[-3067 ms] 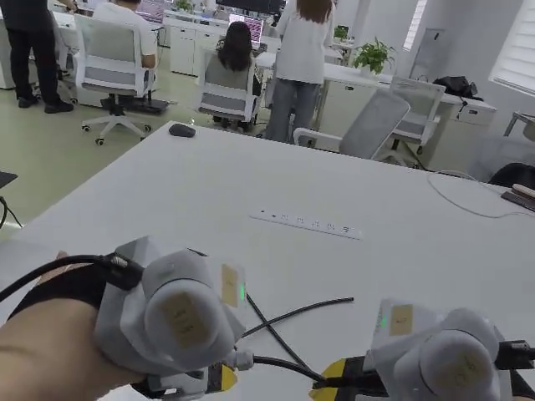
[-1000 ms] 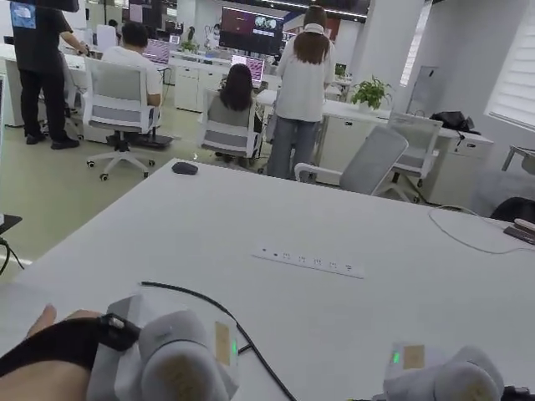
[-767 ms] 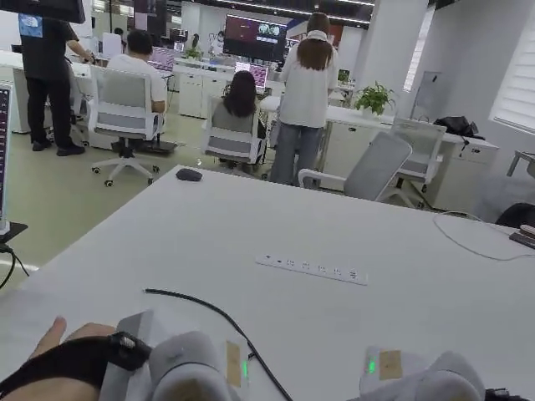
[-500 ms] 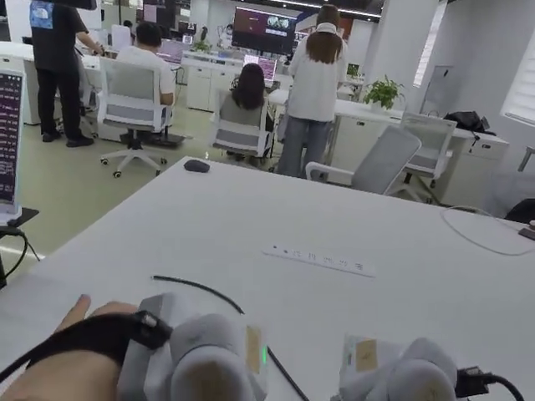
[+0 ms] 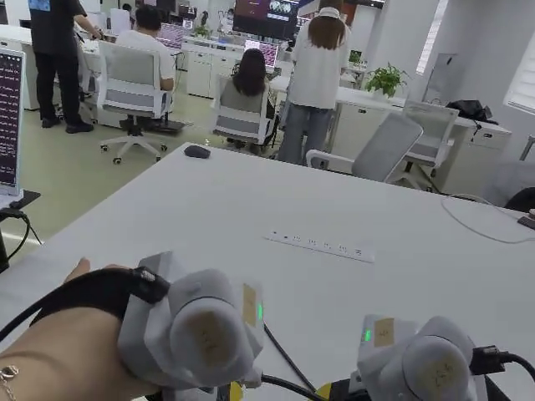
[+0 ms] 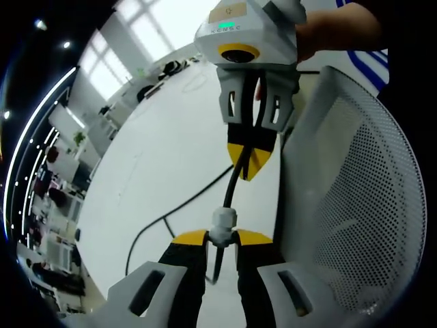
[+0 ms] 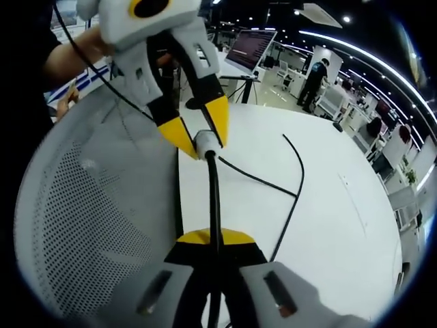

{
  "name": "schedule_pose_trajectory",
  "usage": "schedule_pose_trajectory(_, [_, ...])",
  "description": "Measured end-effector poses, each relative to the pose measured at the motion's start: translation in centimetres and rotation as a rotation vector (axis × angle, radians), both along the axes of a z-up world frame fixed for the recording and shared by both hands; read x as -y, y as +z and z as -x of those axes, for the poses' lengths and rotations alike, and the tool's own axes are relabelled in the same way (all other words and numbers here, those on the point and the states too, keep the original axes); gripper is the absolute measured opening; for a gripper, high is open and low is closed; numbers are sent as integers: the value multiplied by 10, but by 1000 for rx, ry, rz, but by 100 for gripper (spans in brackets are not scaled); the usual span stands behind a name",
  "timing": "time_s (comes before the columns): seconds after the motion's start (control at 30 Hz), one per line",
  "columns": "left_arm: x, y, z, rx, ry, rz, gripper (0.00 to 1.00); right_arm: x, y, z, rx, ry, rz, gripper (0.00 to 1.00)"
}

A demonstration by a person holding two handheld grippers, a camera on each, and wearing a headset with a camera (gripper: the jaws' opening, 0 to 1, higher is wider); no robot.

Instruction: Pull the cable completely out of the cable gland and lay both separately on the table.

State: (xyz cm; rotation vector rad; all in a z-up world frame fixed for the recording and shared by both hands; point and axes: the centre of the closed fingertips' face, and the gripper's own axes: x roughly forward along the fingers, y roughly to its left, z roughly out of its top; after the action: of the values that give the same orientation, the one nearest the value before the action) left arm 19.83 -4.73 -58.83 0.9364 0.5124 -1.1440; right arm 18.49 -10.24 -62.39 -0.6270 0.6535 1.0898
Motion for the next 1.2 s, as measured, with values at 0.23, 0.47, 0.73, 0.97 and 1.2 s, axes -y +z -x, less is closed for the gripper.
schedule_pose_trajectory(0.23, [-7, 5, -6, 14, 20, 8, 16, 14, 2, -7, 18, -45, 2, 0])
schedule_pose_trajectory(0.47, [-12, 6, -9, 15, 33, 4, 16, 35, -3, -9, 21, -92, 29, 0])
schedule_pose_trajectory(0.73, [-17, 8, -13, 23, 45, 4, 16, 61, -10, -10, 15, -146, 54, 0])
schedule_pose_trajectory(0.97, [-21, 10, -15, 26, 59, 6, 16, 78, -15, -9, 5, -160, 79, 0])
schedule_pose_trajectory(1.2, [-21, 7, -19, 20, 69, -7, 16, 70, -1, 25, -169, -108, -65, 31])
